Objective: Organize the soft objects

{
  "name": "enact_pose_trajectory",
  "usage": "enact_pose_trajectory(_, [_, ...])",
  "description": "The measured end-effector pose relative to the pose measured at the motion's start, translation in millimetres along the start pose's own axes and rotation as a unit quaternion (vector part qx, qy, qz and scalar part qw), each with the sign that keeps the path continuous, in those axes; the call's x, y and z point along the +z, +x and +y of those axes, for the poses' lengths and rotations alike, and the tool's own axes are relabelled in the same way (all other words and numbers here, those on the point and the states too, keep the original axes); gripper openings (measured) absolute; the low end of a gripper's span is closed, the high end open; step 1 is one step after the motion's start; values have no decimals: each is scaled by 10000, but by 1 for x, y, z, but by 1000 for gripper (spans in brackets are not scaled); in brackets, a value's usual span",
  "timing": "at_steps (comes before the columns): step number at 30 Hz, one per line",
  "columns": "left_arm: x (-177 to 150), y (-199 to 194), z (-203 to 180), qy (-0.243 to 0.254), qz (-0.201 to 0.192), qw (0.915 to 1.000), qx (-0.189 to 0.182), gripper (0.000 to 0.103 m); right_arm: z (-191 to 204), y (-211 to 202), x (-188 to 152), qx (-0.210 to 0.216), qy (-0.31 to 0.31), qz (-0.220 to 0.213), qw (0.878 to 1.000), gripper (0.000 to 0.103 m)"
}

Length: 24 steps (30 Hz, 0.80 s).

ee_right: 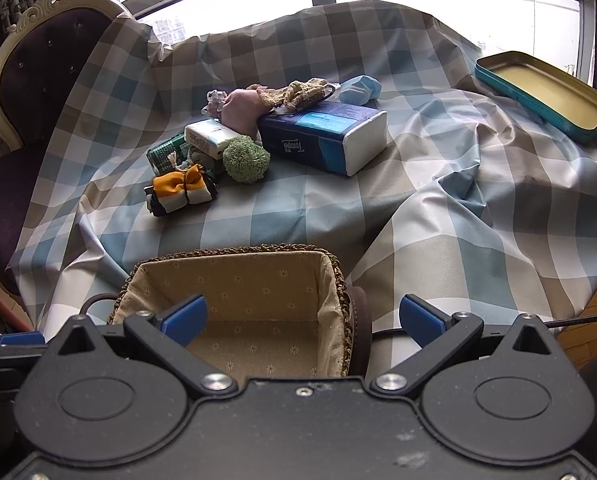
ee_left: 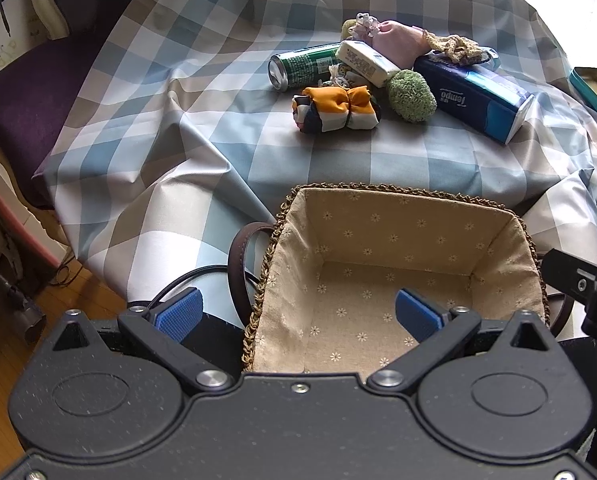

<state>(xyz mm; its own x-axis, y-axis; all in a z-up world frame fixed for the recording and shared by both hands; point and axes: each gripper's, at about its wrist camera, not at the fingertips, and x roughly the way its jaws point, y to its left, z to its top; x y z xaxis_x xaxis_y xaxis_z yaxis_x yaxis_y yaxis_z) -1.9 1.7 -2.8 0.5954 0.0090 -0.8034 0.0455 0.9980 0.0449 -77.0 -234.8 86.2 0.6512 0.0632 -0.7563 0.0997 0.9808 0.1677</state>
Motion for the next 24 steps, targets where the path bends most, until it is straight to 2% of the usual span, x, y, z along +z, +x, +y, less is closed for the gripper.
enact_pose_trajectory(24, [-3, 3, 0, -30, 73, 10000, -47, 100, 1, 0, -2, 3, 8, 20, 10000, 103])
